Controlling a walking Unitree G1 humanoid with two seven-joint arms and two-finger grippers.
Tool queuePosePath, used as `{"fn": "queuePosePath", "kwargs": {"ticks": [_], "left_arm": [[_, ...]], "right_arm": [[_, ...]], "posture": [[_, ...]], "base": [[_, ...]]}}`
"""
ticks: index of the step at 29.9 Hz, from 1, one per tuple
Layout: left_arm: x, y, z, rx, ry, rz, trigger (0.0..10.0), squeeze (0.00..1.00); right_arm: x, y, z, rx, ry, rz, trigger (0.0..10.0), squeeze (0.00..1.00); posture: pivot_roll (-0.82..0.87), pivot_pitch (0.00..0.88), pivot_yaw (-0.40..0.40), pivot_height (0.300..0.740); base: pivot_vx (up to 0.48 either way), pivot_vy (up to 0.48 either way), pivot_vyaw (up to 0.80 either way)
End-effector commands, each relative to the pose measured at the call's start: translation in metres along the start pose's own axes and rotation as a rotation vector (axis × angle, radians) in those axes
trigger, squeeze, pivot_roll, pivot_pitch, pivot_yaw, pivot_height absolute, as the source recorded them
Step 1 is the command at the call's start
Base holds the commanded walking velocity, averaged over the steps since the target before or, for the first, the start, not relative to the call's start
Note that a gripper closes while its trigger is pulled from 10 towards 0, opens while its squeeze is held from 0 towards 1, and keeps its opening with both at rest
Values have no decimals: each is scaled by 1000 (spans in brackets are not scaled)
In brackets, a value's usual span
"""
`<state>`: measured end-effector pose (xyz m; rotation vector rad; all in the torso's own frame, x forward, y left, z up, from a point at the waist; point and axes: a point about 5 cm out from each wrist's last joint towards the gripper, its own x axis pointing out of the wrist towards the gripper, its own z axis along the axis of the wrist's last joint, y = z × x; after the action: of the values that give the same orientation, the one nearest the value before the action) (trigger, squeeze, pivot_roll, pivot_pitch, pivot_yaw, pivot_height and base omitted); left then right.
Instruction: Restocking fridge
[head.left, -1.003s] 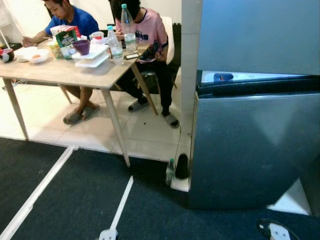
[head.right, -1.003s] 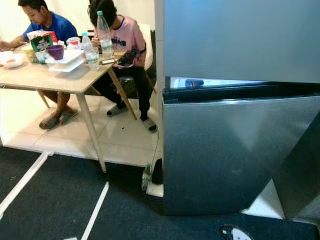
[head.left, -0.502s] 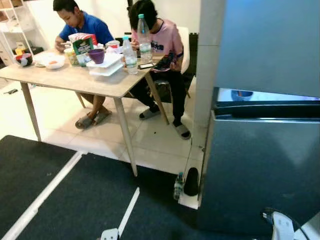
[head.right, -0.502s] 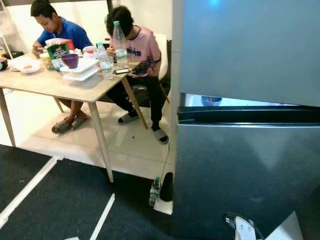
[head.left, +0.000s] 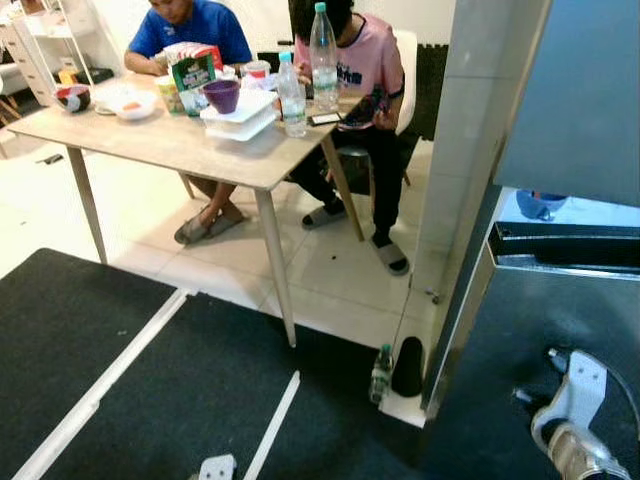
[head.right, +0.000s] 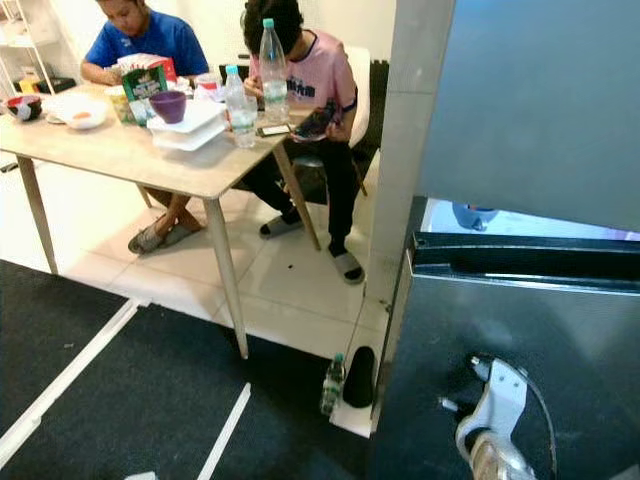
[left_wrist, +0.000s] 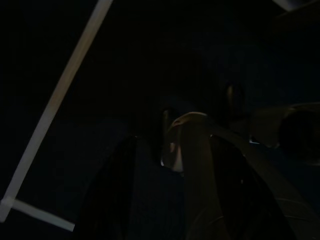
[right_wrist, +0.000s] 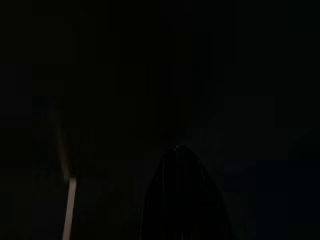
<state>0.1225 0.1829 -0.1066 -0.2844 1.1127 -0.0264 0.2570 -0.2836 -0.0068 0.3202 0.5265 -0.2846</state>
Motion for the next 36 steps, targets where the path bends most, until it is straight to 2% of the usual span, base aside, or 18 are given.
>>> {"fn": "queuePosePath", "kwargs": {"ticks": [1,2,3,4,5,8,12,15,20,29,36], "left_arm": [[0,1,0,3,3,7,10000,0],[0,1,0,5,4,7,10000,0],[0,1,0,5,4,7,10000,0],[0,1,-1,9,6,7,10000,0],[0,1,-1,9,7,7,10000,0],[0,1,-1,10,7,6,10000,0],[0,1,-1,6,5,3,10000,0],[0,1,-1,5,5,2,10000,0],[0,1,0,4,4,1,10000,0],[0,0,0,9,5,-1,10000,0],[0,1,0,14,6,-2,10000,0]], "right_arm": [[4,5,16,13,-64,20,10000,0],[6,9,27,12,-98,33,10000,0],[6,9,27,12,-98,33,10000,0],[9,17,41,21,-144,53,10000,0],[11,21,47,18,-160,63,10000,0],[13,29,56,12,-185,84,10000,0],[18,53,81,28,-262,156,10000,0],[18,59,88,31,-283,176,10000,0],[19,64,90,22,-289,196,10000,0],[18,56,65,19,-213,160,10000,0],[21,70,77,0,-229,183,10000,0]], "posture": [[-31,0,57,740],[-31,0,57,740],[-31,0,57,740],[-31,0,57,740],[-31,0,57,740],[-31,0,57,740],[-31,0,57,740],[-21,0,57,740],[-21,0,56,740],[-18,0,59,740],[-7,0,67,740]], "base": [[0,0,0],[0,0,0],[0,0,0],[0,0,0],[0,0,0],[0,0,0],[0,0,0],[0,0,0],[0,0,0],[0,0,0],[0,0,0]]}}
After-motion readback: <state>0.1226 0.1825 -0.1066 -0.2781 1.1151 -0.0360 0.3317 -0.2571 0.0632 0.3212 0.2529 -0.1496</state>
